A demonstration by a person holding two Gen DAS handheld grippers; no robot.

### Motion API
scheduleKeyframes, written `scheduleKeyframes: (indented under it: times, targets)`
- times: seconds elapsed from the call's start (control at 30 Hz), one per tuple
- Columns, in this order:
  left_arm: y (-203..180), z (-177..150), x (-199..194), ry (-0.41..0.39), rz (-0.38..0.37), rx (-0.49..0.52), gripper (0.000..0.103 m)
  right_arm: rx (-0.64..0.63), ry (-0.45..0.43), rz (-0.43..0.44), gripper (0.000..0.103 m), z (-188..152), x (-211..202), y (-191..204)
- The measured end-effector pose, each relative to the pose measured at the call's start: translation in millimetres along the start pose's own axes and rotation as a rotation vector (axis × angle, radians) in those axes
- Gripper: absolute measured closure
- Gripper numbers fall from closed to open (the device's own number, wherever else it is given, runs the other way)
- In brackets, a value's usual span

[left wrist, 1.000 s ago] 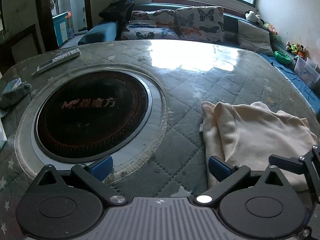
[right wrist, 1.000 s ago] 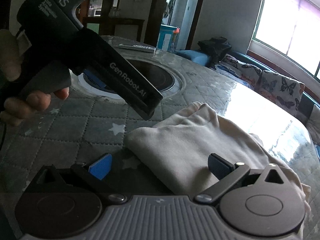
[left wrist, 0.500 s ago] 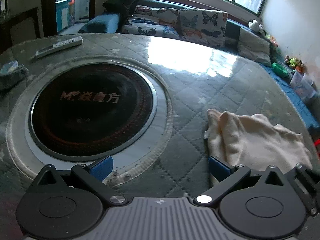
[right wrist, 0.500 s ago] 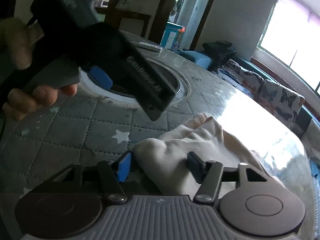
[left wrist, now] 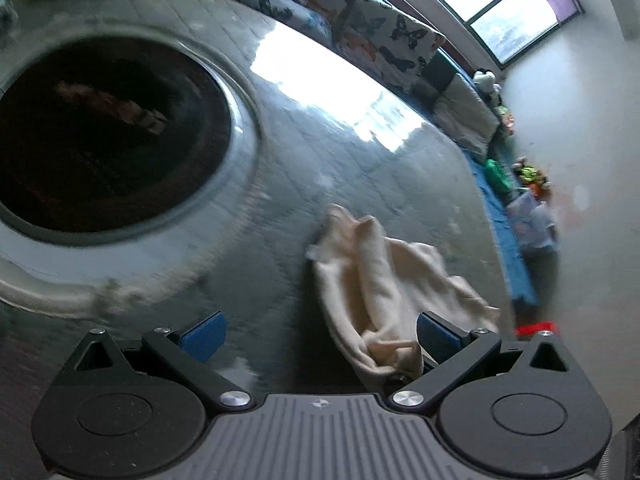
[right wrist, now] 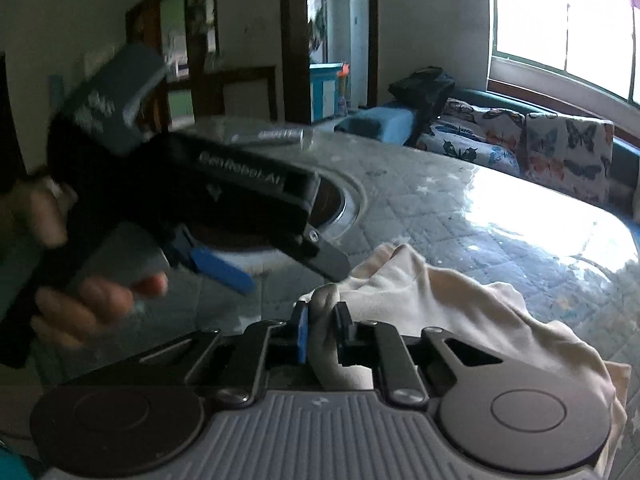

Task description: Fold clothes

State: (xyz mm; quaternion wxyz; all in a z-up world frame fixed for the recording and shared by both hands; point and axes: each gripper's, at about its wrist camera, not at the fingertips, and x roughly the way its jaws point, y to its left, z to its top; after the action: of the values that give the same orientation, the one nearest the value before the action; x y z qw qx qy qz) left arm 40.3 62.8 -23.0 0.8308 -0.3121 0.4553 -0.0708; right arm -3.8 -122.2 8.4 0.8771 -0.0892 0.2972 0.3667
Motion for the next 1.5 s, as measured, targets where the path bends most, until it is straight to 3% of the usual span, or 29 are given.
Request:
scheduleKeyframes:
  times: [0.2, 0.3, 0.4, 0.47, 0.5, 0.53, 0.57, 0.67, 0.77, 0.97, 1.1, 1.37, 1.4, 1.5]
  targets:
    - [-13, 0, 22, 0.071, -0.077, -0.073, 0.002, 0.056, -0.046, 0.043, 0.092, -4, -18, -16]
    - [-13, -1, 31, 0.098, -0.122, -0.124, 0.009, 0.064, -0.061, 0.065, 0.092, -7, -22, -18]
    - [-15, -1, 36, 0.106, -0.137, -0.136, 0.028, 0.058, -0.067, 0.081, 0.092, -10, -25, -20]
    - [-14, -1, 41, 0.12, -0.138, -0.142, 0.054, 0.058, -0.067, 0.092, 0.092, -13, -26, -23]
    - [-13, -2, 44, 0.127, -0.129, -0.143, 0.059, 0.056, -0.067, 0.096, 0.088, -15, -26, -24]
    - [-12, -2, 46, 0.127, -0.12, -0.14, 0.072, 0.058, -0.07, 0.101, 0.086, -17, -26, -25]
    - [-11, -2, 47, 0.124, -0.114, -0.136, 0.079, 0.068, -0.075, 0.096, 0.075, -19, -28, -27]
    - [-6, -1, 47, 0.122, -0.11, -0.128, 0.083, 0.107, -0.09, 0.068, 0.071, -27, -36, -40]
    - [-8, -2, 45, 0.113, -0.096, -0.084, 0.083, 0.152, -0.098, -0.013, 0.053, -35, -46, -64]
    - [-16, -6, 40, 0.095, -0.053, -0.001, 0.083, 0.248, -0.074, -0.252, 0.048, -51, -58, -127]
    - [-18, -4, 41, 0.096, -0.047, 0.02, 0.083, 0.362, -0.059, -0.326, 0.046, -70, -60, -162]
    - [-21, 0, 46, 0.093, -0.034, 0.058, 0.081, 0.494, -0.047, -0.307, 0.056, -92, -50, -182]
    - [-22, 0, 46, 0.093, -0.032, 0.064, 0.081, 0.493, -0.05, -0.303, 0.068, -92, -52, -180]
    - [-22, 0, 46, 0.093, -0.03, 0.078, 0.081, 0.515, -0.055, -0.265, 0.08, -95, -54, -175]
